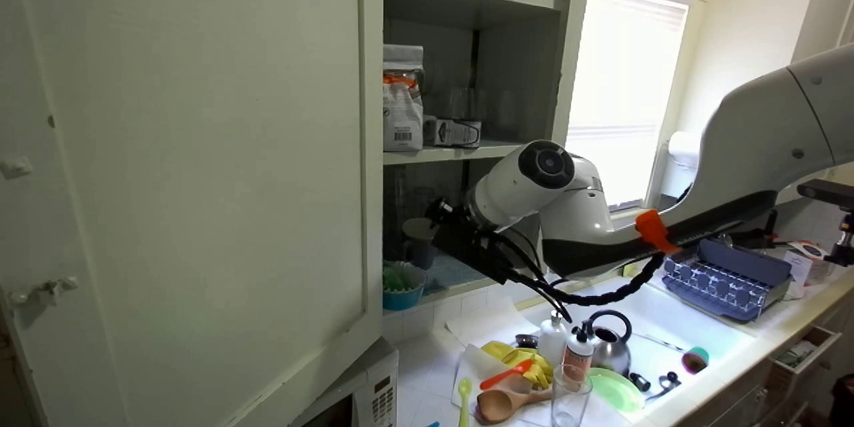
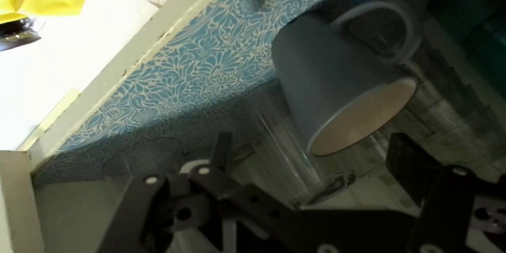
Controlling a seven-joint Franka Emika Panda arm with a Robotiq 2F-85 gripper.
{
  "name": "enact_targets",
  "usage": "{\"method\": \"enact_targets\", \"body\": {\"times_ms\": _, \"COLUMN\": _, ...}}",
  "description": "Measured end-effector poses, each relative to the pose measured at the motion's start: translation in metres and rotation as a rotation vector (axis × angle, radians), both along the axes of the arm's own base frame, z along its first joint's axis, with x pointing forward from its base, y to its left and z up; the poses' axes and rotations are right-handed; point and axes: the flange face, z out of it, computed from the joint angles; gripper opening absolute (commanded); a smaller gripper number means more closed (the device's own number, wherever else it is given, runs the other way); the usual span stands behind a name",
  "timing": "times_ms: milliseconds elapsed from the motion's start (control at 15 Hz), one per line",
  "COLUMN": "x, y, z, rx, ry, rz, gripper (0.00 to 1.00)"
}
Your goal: Put the grey mug on the second shelf of the open cabinet.
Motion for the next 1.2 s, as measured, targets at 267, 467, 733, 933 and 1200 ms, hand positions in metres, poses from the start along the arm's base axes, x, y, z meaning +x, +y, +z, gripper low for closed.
{"method": "enact_targets", "body": {"times_ms": 267, "x": 0.0050, "y": 0.0021, "z": -0.0061, "rx": 0.002, "ry": -0.025, "rz": 0.016, "gripper": 1.00}}
{"method": "enact_targets", "body": {"times_ms": 467, "x": 0.0051, "y": 0.0014, "z": -0.0056, "rx": -0.004, "ry": -0.023, "rz": 0.019, "gripper": 1.00}}
{"method": "enact_targets", "body": {"times_ms": 733, "x": 0.0051, "y": 0.0015, "z": -0.0054, "rx": -0.008, "ry": -0.021, "rz": 0.023, "gripper": 1.00}}
{"method": "enact_targets", "body": {"times_ms": 933, "x": 0.0059, "y": 0.0004, "z": -0.0075, "rx": -0.003, "ry": -0.019, "rz": 0.019, "gripper": 1.00}}
{"method": "enact_targets", "body": {"times_ms": 1200, "x": 0.0089, "y": -0.0077, "z": -0.0111, "rx": 0.007, "ry": -0.038, "rz": -0.008, "gripper": 1.00}}
